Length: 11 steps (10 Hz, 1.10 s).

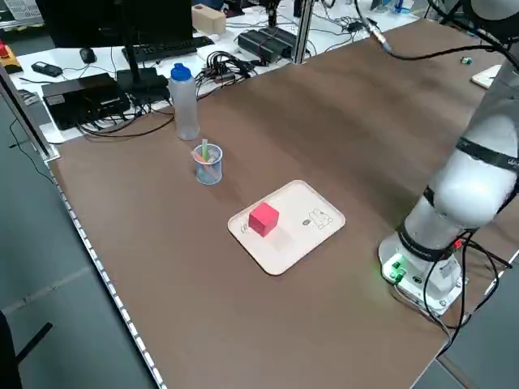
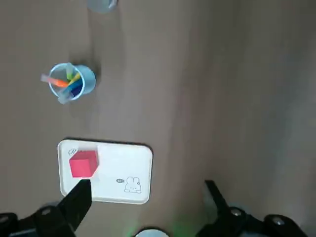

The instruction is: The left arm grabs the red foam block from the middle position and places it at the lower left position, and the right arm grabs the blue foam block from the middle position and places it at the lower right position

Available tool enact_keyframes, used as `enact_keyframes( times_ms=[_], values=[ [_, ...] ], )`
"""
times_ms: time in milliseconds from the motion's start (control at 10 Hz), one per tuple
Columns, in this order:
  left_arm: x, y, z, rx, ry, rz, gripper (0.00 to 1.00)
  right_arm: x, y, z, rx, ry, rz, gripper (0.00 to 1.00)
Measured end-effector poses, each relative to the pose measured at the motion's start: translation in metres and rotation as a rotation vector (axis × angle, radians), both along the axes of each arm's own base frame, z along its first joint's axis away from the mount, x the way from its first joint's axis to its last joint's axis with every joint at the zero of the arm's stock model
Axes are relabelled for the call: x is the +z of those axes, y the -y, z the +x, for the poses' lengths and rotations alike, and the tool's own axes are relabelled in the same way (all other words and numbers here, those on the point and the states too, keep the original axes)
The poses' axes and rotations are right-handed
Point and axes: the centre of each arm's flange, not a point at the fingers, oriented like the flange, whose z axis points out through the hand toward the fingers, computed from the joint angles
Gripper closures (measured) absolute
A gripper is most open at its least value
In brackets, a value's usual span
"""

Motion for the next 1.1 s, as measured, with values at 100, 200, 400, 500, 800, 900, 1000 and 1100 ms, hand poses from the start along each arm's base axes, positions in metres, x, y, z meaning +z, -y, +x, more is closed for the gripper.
enact_keyframes(
  times_ms=[100, 200, 400, 500, 800, 900, 1000, 1100],
  values=[
    [0.009, 0.007, -0.002, -0.010, 0.012, 0.002, 0.00, 0.000, 0.041, -0.031, 0.019, 0.020, 0.034, 0.41],
    [0.015, 0.010, -0.004, -0.014, 0.023, 0.004, 0.00, -0.006, 0.078, -0.066, 0.029, 0.034, 0.068, 0.41],
    [0.021, 0.013, -0.007, -0.022, 0.036, 0.006, 0.00, -0.046, 0.124, -0.132, 0.053, 0.091, 0.103, 0.41],
    [0.021, 0.015, -0.007, -0.025, 0.036, 0.007, 0.00, -0.073, 0.130, -0.158, 0.064, 0.120, 0.105, 0.41],
    [0.020, 0.013, -0.005, -0.020, 0.039, 0.007, 0.00, -0.122, 0.121, -0.205, 0.046, 0.120, 0.136, 0.41],
    [0.020, 0.015, -0.004, -0.023, 0.039, 0.007, 0.00, -0.128, 0.120, -0.214, 0.035, 0.115, 0.144, 0.41],
    [0.019, 0.017, -0.004, -0.027, 0.038, 0.006, 0.00, -0.133, 0.120, -0.220, 0.031, 0.123, 0.141, 0.41],
    [0.019, 0.018, -0.002, -0.030, 0.048, 0.006, 0.00, -0.137, 0.119, -0.224, 0.033, 0.137, 0.133, 0.41]
  ],
)
